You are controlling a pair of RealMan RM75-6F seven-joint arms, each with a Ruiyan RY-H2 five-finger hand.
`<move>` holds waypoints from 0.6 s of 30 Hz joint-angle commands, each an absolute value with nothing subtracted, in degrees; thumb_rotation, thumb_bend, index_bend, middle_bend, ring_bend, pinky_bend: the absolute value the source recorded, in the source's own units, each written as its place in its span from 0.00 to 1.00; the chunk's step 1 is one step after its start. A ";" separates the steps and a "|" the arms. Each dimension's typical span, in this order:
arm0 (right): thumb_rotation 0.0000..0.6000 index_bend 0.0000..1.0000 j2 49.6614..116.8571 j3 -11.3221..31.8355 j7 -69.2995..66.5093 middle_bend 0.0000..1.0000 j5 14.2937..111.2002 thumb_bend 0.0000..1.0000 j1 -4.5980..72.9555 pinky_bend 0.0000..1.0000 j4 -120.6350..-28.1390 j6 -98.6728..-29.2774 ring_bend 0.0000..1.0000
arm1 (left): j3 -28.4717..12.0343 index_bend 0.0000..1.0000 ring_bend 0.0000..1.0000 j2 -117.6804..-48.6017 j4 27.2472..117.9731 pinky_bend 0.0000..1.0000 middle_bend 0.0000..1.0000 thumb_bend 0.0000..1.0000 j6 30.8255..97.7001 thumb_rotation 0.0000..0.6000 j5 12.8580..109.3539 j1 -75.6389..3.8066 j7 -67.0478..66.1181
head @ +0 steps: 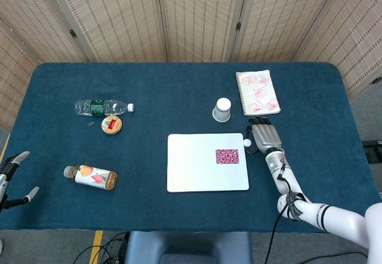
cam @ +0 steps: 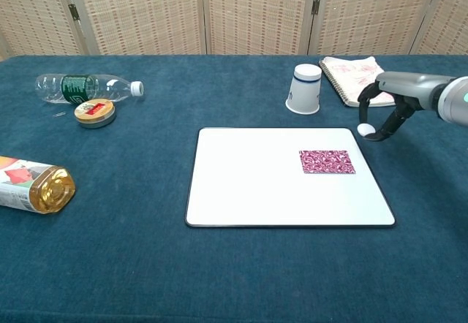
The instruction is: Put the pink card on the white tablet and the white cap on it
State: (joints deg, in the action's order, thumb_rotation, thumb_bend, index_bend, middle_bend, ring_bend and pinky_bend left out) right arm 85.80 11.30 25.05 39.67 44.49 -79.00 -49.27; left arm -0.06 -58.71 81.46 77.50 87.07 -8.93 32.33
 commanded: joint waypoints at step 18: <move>1.00 0.56 90.88 9.38 28.15 0.15 40.23 0.23 46.92 0.00 -80.16 -50.06 0.00 | 0.03 0.00 0.07 -58.22 80.95 0.23 0.10 0.34 79.49 1.00 87.97 -8.12 34.51</move>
